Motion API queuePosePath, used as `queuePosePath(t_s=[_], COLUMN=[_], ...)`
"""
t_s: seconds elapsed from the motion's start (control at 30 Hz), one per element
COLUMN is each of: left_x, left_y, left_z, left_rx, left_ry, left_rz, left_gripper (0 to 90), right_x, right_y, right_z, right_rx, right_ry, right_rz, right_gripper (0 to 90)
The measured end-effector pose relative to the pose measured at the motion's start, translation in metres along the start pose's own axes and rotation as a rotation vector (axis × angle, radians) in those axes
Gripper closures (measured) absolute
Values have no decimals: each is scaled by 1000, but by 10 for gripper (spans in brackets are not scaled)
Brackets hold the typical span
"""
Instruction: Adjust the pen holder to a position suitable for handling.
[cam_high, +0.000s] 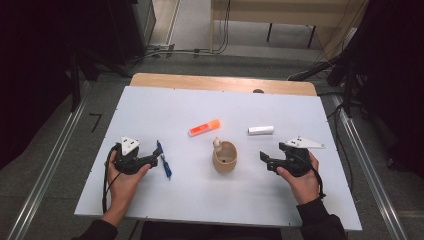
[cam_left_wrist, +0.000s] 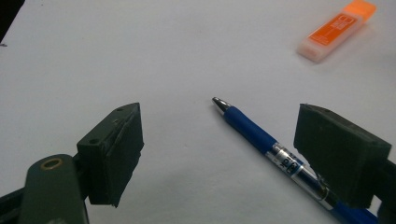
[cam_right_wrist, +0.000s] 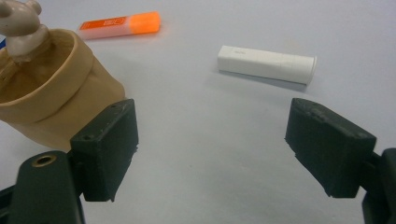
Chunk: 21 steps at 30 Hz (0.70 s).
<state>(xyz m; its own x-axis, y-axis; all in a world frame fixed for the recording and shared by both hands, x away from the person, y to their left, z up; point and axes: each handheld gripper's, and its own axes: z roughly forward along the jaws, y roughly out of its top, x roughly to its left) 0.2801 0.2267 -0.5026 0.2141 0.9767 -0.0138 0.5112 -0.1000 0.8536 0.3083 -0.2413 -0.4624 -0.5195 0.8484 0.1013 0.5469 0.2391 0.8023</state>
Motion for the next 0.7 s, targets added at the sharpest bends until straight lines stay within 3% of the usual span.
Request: queuePosePath(t_s=[0.2, 0.7], left_x=[5, -10], left_y=[2, 8], left_z=[6, 24], left_rx=[8, 63], left_ry=[15, 52], left_rz=[-44, -29], left_gripper=[172, 245], right_x=[0, 1], right_y=[0, -2], right_z=[1, 3], right_rx=[-1, 9], right_ry=[-1, -5], right_rz=[-3, -5], right_gripper=[158, 161])
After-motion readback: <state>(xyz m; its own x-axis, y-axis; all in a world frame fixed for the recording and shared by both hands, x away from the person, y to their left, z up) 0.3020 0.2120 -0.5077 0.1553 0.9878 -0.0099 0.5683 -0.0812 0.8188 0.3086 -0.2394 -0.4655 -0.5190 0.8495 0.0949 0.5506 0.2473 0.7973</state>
